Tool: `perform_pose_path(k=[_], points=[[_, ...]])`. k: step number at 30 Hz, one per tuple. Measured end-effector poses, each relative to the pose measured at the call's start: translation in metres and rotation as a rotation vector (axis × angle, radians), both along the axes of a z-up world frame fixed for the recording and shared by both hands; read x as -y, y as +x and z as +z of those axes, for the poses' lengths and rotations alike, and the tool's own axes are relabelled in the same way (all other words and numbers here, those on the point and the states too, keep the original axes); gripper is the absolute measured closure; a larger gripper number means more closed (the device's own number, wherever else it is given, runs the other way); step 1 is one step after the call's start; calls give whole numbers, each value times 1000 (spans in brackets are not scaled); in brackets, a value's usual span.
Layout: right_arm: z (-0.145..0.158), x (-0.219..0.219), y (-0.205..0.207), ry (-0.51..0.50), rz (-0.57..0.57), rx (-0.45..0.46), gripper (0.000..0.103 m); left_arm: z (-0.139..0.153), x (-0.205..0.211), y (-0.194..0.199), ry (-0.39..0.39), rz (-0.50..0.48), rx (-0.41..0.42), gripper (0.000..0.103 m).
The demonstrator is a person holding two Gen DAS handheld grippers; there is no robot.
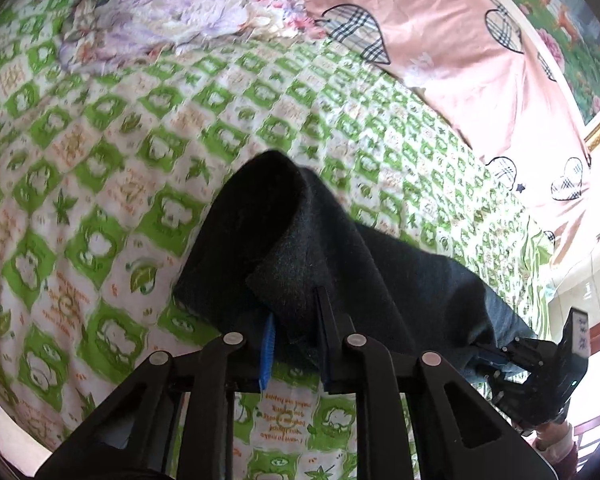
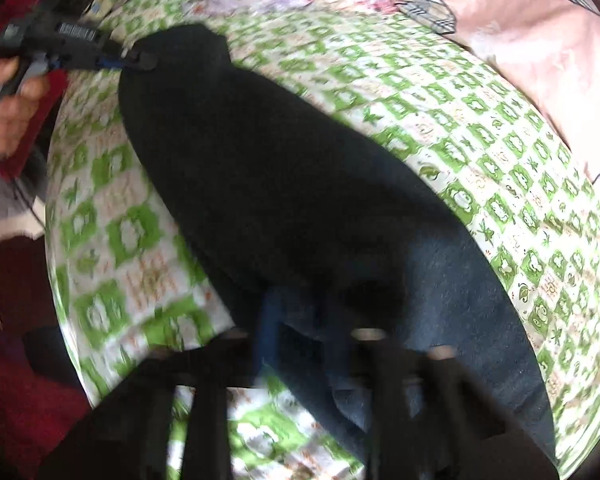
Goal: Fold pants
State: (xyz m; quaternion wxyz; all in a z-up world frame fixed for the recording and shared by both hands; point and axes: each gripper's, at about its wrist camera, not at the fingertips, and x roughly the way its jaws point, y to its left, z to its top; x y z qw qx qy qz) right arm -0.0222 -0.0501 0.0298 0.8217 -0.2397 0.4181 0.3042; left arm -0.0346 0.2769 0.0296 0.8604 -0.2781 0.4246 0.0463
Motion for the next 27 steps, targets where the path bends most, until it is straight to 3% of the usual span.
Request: perform_pose_path(k=[4, 6, 12, 15, 17, 18, 19, 20, 22, 27], points=[[37, 3, -13, 111, -10, 72, 97, 37, -6, -5, 58, -13, 125, 88], [45, 4, -14, 148, -6, 76, 97, 42, -6, -4, 79, -24, 146, 88], [4, -11, 0, 119, -19, -45, 95, -8, -5, -4, 178, -37, 67, 88], [-9, -17, -2, 113, -27, -101, 91, -28, -12, -9, 161, -26, 38, 86], [-8, -18, -4, 121, -17, -122, 84, -29, -14, -16, 143, -21, 28, 78], [-4, -16, -7, 144, -6, -133, 69, -27, -15, -20, 149, -15, 25, 75], [1, -13, -7, 168, 2, -142, 53, -24, -15, -25, 170, -1, 13, 59], [5, -10, -7, 191, 4, -139, 49, -21, -16, -30, 199, 26, -13, 41], [16, -4, 2, 241, -11, -137, 48, -16, -21, -40, 196, 72, -22, 37], [32, 2, 63, 325, -133, -124, 48, -23, -35, -34, 29, 135, -88, 32]])
